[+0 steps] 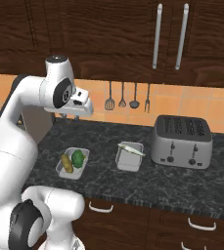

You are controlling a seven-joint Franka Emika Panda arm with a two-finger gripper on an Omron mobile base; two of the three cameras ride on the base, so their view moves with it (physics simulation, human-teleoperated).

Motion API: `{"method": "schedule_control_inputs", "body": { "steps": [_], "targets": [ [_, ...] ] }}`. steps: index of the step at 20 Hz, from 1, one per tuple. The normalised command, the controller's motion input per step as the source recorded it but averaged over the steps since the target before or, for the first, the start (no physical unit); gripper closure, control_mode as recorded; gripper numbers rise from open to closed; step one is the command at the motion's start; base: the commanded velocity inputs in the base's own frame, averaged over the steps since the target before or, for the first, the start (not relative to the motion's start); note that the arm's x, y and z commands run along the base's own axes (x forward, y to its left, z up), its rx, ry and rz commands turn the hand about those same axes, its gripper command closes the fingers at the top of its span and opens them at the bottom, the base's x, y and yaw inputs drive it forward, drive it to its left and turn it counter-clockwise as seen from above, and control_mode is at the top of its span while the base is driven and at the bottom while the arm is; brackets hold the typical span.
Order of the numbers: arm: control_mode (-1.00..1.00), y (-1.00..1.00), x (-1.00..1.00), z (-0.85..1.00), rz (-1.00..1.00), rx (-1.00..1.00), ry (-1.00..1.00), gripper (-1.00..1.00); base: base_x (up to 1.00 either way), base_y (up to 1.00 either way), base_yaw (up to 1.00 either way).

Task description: Take the meat container that has the fish and place it on the second highest rack of the freezer. Then take the vegetable container that has the broccoli and potato and place it on the highest rack of the freezer.

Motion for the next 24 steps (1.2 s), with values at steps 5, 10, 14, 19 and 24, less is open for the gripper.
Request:
{"method": "schedule_control_inputs", "body": {
  "steps": [5, 10, 14, 19, 24],
  "targets": [
    [-1.0, 0.0, -0.45, -0.02, 0.0, 0.0, -0.03, -1.0, 0.0, 0.0, 0.0],
    [-1.0, 0.0, -0.62, -0.32, -0.13, 0.0, -0.03, -1.0, 0.0, 0.0, 0.0],
    [-1.0, -0.29, -0.45, -0.46, -0.32, 0.01, -0.17, -1.0, 0.0, 0.0, 0.0],
    [-1.0, -0.75, -0.02, -0.52, -0.51, 0.09, -0.05, -1.0, 0.0, 0.0, 0.0],
    [-1.0, -0.64, 0.0, -0.46, -0.46, 0.11, -0.03, -1.0, 0.0, 0.0, 0.0]
  ]
}}
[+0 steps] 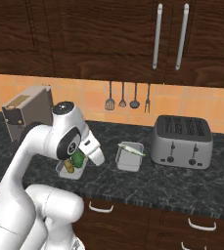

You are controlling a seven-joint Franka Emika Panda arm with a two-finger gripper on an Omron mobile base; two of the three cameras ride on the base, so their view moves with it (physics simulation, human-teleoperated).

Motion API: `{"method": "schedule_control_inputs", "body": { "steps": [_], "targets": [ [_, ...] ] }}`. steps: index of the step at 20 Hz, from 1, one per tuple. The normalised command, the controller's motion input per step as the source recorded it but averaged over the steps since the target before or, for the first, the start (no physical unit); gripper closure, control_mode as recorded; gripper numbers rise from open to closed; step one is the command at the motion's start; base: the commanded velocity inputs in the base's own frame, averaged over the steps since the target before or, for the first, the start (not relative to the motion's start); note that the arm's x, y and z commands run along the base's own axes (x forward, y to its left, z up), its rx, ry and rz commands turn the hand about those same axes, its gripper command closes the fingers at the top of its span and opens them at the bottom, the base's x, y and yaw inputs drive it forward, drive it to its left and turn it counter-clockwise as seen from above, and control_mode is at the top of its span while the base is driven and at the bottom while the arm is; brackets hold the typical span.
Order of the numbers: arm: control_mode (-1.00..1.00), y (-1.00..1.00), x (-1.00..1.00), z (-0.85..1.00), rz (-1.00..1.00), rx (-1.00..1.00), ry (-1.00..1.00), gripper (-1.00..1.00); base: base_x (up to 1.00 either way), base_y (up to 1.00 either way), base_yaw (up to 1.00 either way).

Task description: Take the meat container that has the fish and place it on the second highest rack of the freezer. Then take the vegetable container that has the broccoli and potato and place it on the highest rack of the freezer.

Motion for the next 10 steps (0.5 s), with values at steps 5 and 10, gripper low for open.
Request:
{"method": "schedule_control_inputs", "body": {
  "steps": [5, 10],
  "targets": [
    [-1.0, -0.61, 0.02, -0.2, -0.35, 0.19, 0.0, -1.0, 0.0, 0.0, 0.0],
    [-1.0, -0.61, 0.01, -0.08, -0.19, 0.17, 0.0, -1.0, 0.0, 0.0, 0.0]
  ]
}}
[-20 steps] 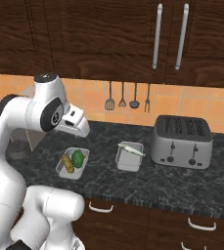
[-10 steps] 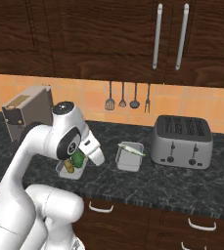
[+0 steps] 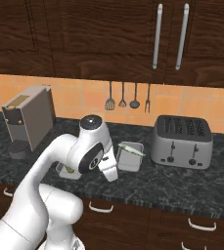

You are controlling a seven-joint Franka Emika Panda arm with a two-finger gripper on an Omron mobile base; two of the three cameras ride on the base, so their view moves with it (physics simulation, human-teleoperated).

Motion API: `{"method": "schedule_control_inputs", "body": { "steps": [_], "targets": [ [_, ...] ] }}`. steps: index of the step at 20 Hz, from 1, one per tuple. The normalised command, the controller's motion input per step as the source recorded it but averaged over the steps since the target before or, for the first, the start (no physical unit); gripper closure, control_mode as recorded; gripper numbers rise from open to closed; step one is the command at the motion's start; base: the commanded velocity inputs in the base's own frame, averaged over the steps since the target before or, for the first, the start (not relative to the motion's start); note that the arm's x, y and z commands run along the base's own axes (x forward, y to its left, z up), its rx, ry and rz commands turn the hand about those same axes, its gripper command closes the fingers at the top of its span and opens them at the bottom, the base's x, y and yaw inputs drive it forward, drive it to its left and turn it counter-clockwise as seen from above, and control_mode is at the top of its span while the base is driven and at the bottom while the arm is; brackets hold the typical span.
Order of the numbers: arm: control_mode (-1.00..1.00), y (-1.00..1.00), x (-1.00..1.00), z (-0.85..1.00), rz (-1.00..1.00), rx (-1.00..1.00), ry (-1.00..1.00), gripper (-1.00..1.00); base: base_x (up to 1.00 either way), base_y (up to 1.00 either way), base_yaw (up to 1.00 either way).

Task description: Take the meat container that has the fish and place it on the second highest rack of the freezer. Then take the vegetable container that has the broccoli and potato and place it on the highest rack of the freezer.

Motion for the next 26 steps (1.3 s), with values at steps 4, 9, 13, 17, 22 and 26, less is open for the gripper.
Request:
{"method": "schedule_control_inputs", "body": {
  "steps": [4, 9, 13, 17, 22, 26],
  "targets": [
    [-1.0, -0.41, 0.07, -0.04, -0.1, 0.05, 0.01, -1.0, 0.0, 0.0, 0.0],
    [-1.0, -0.07, 0.31, -0.32, -0.16, 0.0, 0.03, -1.0, 0.0, 0.0, 0.0],
    [-1.0, -0.01, 0.63, -0.36, -0.06, 0.09, 0.11, -1.0, 0.0, 0.0, 0.0],
    [-1.0, -0.18, 0.54, -0.24, 0.0, 0.2, 0.04, -1.0, 0.0, 0.0, 0.0],
    [-1.0, -0.18, 0.36, -0.23, 0.0, 0.16, 0.0, -1.0, 0.0, 0.0, 0.0],
    [-1.0, 0.0, 0.43, -0.33, 0.0, 0.07, 0.0, -1.0, 0.0, 0.0, 0.0]
  ]
}}
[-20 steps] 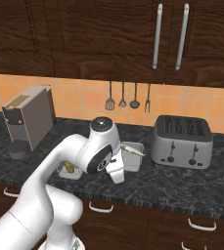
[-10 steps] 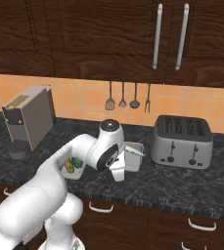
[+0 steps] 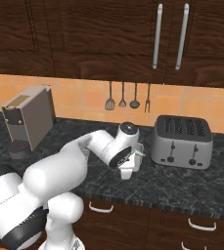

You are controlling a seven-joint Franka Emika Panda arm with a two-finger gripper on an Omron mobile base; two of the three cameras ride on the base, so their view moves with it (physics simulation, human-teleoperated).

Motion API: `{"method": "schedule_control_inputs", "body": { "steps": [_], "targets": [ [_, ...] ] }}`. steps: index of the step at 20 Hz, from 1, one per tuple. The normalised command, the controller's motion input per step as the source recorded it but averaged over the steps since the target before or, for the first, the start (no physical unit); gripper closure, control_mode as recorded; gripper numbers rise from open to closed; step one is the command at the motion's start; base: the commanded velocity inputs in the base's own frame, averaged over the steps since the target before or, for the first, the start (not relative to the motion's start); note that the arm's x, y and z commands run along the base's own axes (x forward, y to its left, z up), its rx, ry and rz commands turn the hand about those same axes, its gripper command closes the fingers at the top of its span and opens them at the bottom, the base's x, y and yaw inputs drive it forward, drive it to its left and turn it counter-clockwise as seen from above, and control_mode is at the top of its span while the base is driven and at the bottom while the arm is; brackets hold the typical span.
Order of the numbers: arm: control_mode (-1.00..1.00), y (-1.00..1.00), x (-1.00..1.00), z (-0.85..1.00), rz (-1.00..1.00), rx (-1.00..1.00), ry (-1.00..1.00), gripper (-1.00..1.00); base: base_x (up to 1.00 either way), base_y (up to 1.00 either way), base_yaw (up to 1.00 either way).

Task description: Take the meat container that has the fish and place it on the second highest rack of the freezer. Then take the vegetable container that has the broccoli and potato and place it on the highest rack of the freezer.

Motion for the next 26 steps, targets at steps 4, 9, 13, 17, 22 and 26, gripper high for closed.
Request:
{"method": "schedule_control_inputs", "body": {
  "steps": [4, 9, 13, 17, 22, 26],
  "targets": [
    [-1.0, 0.0, 0.41, -0.33, 0.0, 0.05, 0.02, -1.0, 0.0, 0.0, 0.0],
    [-1.0, 0.0, 0.35, -0.28, 0.0, 0.03, 0.02, -1.0, 0.0, 0.0, 0.0],
    [-1.0, 0.0, 0.18, -0.35, 0.0, 0.0, 0.03, -1.0, 0.0, 0.0, 0.0],
    [-1.0, 0.0, 0.09, -0.23, 0.0, 0.0, 0.0, -1.0, 0.0, 0.0, 0.0],
    [-1.0, -0.01, 0.09, -0.15, 0.0, 0.0, 0.01, -1.0, 0.0, 0.0, 0.0],
    [-1.0, 0.0, 0.16, -0.21, 0.0, 0.0, 0.01, 1.0, 0.0, 0.0, 0.0]
  ]
}}
